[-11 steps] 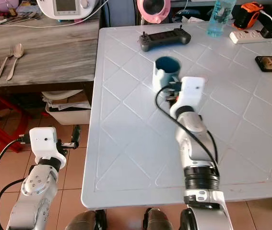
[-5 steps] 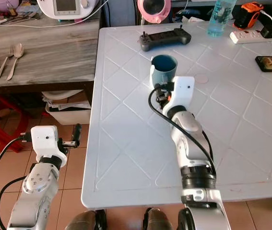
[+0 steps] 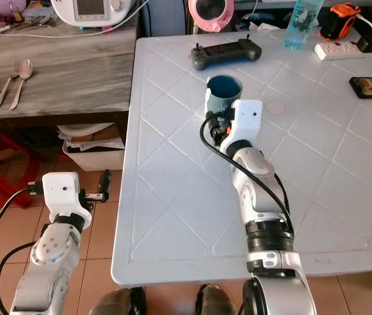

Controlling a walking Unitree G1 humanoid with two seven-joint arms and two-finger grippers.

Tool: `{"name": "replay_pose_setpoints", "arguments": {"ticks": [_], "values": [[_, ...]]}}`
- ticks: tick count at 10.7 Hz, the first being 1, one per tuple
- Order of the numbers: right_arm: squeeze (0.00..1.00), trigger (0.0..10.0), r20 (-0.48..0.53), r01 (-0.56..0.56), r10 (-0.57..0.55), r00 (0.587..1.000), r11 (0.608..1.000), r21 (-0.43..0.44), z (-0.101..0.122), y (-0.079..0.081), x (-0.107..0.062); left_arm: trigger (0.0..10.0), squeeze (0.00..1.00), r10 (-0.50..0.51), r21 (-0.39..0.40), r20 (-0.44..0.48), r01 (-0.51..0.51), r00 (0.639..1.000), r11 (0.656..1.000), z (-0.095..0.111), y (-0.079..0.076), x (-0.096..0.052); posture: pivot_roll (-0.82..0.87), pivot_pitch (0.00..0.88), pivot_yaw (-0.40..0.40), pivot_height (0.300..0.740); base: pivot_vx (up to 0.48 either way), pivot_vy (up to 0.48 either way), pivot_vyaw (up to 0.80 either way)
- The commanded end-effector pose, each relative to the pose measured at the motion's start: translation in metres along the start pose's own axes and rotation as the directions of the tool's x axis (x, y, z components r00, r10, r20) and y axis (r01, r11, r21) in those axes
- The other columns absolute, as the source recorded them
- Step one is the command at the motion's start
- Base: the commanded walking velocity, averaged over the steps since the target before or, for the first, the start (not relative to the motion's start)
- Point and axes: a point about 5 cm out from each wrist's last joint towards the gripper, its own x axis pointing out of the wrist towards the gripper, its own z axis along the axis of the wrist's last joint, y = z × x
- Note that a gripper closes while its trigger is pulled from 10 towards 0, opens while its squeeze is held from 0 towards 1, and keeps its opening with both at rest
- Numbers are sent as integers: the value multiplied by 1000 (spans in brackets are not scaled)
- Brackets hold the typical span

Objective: Setting the table

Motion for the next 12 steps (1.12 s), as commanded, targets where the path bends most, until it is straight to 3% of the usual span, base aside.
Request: {"name": "replay_pose_setpoints", "arguments": {"ticks": [1, 2, 7, 9, 11, 12], "values": [[0, 7020, -3, -11, 10, 1000, 1000, -18, 4, -1, 3, 10000, 0, 11, 1, -21, -11, 1000, 1000, -4, 3, -2, -22, 184, 48, 740, 0, 0, 0], [0, 0, -10, -7, 7, 1000, 1000, -24, 4, -3, 4, 10000, 0, 10, 0, -22, -10, 1000, 1000, -4, 3, -3, -22, 186, 48, 740, 0, 0, 0], [0, 0, -11, -8, 8, 1000, 999, -53, 7, -10, 9, 10000, 0, 1, -6, -24, -1, 1000, 1000, -4, 3, -4, -13, 193, 51, 740, 0, 0, 0], [0, 0, 5, -8, 8, 1000, 999, -53, 7, -11, 8, 10000, 0, -48, -46, -11, 47, 999, 998, -2, -1, -7, -11, 193, 52, 740, 0, 0, 0], [0, 0, 88, -6, 10, 996, 999, -43, 13, -9, -1, 10000, 0, -113, -92, 29, 115, 993, 989, 4, -6, -10, -8, 187, 47, 740, 0, 0, 0], [0, 0, 140, 26, -23, 990, 999, -21, 11, -9, -15, 10000, 0, -113, -103, 41, 116, 993, 988, 5, -4, -9, -7, 178, 45, 740, 0, 480, 0]]}}
